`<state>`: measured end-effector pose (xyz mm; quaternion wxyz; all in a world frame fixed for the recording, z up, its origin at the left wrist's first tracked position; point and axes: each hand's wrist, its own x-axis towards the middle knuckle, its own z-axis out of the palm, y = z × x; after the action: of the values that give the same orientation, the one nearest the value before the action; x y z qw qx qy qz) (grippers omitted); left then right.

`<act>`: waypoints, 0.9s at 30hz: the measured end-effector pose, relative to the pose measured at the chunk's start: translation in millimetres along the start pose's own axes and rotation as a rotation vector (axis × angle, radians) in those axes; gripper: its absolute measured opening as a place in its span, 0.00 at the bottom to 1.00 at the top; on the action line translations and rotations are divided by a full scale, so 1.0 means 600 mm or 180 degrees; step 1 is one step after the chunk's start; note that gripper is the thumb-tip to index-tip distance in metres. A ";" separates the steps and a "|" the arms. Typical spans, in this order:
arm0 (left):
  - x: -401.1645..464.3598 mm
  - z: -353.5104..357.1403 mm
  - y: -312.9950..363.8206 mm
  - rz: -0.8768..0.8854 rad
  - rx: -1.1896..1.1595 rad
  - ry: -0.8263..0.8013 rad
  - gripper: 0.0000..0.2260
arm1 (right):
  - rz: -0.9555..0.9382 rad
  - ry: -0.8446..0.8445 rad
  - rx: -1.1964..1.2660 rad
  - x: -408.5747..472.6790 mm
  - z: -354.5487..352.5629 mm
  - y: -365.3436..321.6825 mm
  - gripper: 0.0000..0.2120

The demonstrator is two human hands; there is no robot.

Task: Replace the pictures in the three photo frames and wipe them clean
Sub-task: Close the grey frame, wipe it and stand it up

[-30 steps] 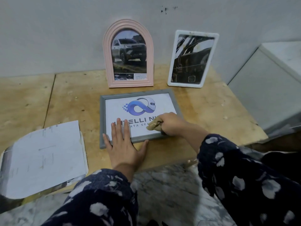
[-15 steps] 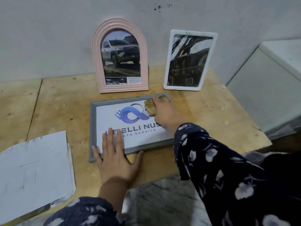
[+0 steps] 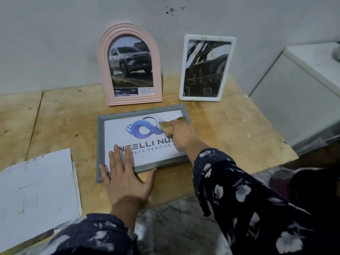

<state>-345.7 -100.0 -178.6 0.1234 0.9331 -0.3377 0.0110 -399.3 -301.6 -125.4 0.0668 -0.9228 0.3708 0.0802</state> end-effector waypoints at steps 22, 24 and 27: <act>-0.030 -0.024 -0.018 -0.0072 -0.0015 -0.0200 0.47 | 0.0104 -0.0509 0.0633 -0.151 -0.013 0.001 0.21; -0.038 -0.033 -0.015 0.0029 0.0005 -0.0163 0.48 | 0.0134 -0.0527 0.0965 -0.155 -0.018 0.003 0.22; -0.035 -0.038 0.009 0.0565 0.0108 -0.0012 0.46 | 0.0517 -0.0311 0.2303 -0.133 -0.044 0.018 0.27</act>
<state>-364.2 -85.3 -157.3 0.1055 0.9014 -0.4191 0.0258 -461.3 -260.4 -84.6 0.3997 -0.8022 0.4435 -0.0070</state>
